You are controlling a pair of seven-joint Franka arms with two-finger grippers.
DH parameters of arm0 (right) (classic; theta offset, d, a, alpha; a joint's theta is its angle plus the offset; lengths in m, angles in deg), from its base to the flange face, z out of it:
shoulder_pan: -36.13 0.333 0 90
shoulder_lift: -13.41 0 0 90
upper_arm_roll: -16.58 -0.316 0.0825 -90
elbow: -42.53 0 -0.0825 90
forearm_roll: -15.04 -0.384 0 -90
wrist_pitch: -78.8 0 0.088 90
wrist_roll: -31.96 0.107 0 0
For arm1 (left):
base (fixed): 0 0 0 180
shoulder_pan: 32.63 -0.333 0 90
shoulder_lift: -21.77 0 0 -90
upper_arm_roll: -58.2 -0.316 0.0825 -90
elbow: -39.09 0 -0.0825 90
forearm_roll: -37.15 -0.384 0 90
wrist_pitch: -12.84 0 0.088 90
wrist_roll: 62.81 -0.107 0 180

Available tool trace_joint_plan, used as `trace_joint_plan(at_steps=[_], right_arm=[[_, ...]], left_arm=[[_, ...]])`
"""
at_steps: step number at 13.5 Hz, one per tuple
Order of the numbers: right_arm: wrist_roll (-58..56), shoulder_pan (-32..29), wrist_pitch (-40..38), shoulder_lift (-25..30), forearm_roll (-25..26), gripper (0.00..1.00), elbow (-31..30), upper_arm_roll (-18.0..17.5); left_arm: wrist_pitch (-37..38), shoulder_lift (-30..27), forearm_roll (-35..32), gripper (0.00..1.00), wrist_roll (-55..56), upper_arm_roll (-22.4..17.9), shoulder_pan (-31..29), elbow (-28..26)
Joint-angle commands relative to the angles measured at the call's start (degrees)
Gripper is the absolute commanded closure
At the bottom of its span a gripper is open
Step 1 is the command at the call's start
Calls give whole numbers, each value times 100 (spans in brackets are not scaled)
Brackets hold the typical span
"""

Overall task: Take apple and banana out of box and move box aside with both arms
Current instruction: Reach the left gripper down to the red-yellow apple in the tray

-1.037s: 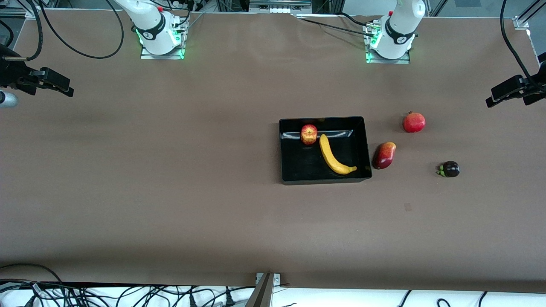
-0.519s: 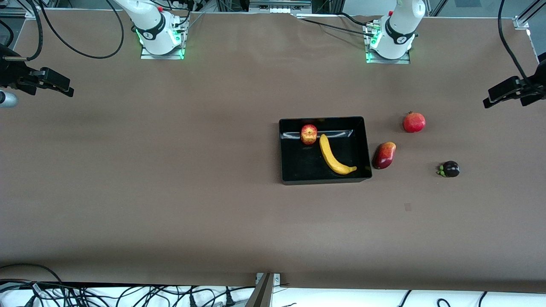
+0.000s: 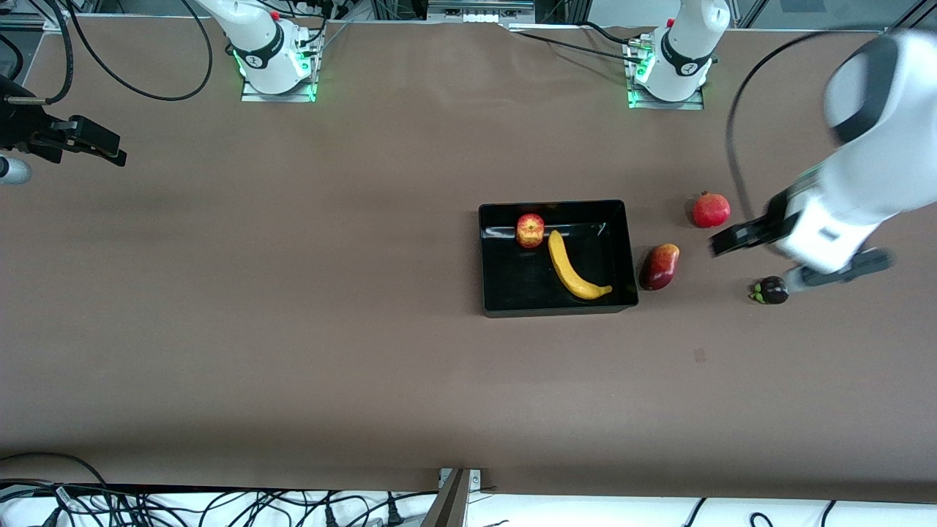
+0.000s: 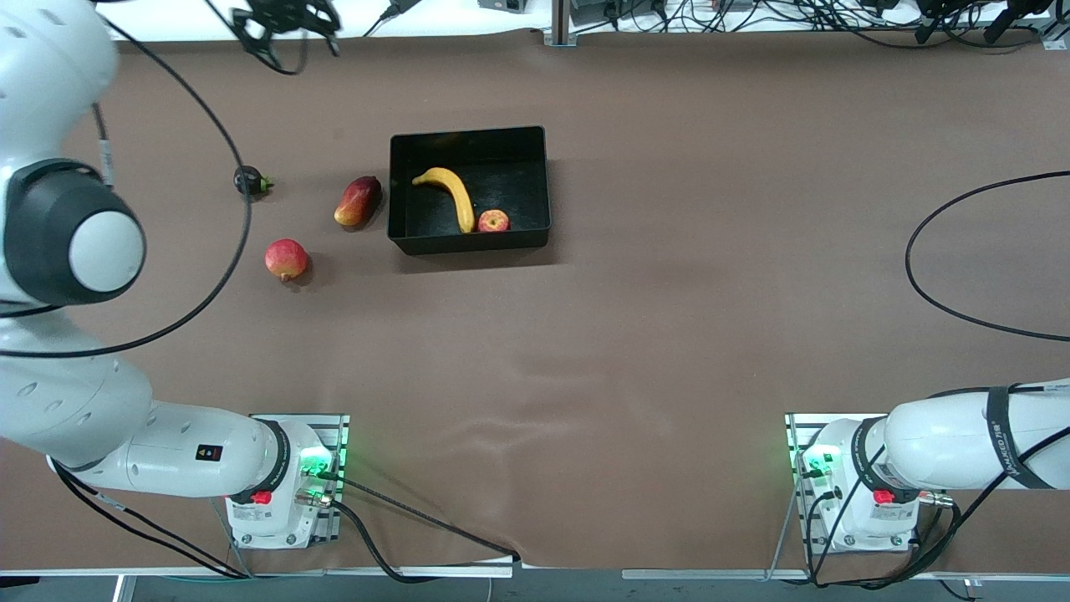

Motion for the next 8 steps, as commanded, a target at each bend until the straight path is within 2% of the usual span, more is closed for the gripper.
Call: trace_joint_plan(at_steps=[1,4,6,8], right_arm=[[14,4,-100,19,-83,0,62,19],[14,4,-100,19,-83,0,62,19],[14,4,-100,19,-83,0,62,28],[14,4,-100,19,-83,0,62,28]], left_arm=[[-507,2,6,0,504,71,132,-386],[-1166,212,-47,0,1364,98,509,-773],[-1737,405,-361,0,2172,125,886,-1089],[-2011,634,-705,0,2606,439,941,-1231]])
